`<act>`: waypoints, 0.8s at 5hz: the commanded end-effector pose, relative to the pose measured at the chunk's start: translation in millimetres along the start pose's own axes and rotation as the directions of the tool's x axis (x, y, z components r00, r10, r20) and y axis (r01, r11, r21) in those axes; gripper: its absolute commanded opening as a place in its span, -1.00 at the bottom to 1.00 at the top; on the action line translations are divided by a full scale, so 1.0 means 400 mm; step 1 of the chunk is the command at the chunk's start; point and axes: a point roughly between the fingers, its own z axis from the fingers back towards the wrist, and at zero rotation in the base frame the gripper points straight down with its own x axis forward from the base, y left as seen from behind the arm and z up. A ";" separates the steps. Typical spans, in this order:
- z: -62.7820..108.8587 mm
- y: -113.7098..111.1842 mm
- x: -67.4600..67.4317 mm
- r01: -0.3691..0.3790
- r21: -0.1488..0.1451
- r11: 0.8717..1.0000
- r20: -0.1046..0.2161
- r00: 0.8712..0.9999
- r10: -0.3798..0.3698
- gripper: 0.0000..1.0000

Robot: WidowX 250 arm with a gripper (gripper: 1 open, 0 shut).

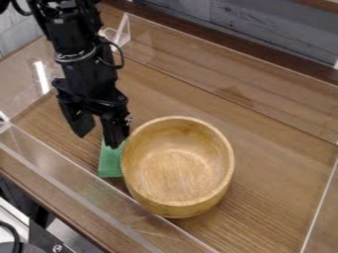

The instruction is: Remove the green block from inside the brown bowl and put it on the table

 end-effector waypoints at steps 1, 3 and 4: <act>0.004 0.015 0.017 -0.014 0.009 1.000 0.035 0.999 0.013 1.00; -0.021 0.024 0.023 -0.031 -0.003 1.000 0.038 0.999 0.031 1.00; -0.035 0.028 0.026 -0.041 -0.009 0.999 0.040 0.998 0.041 1.00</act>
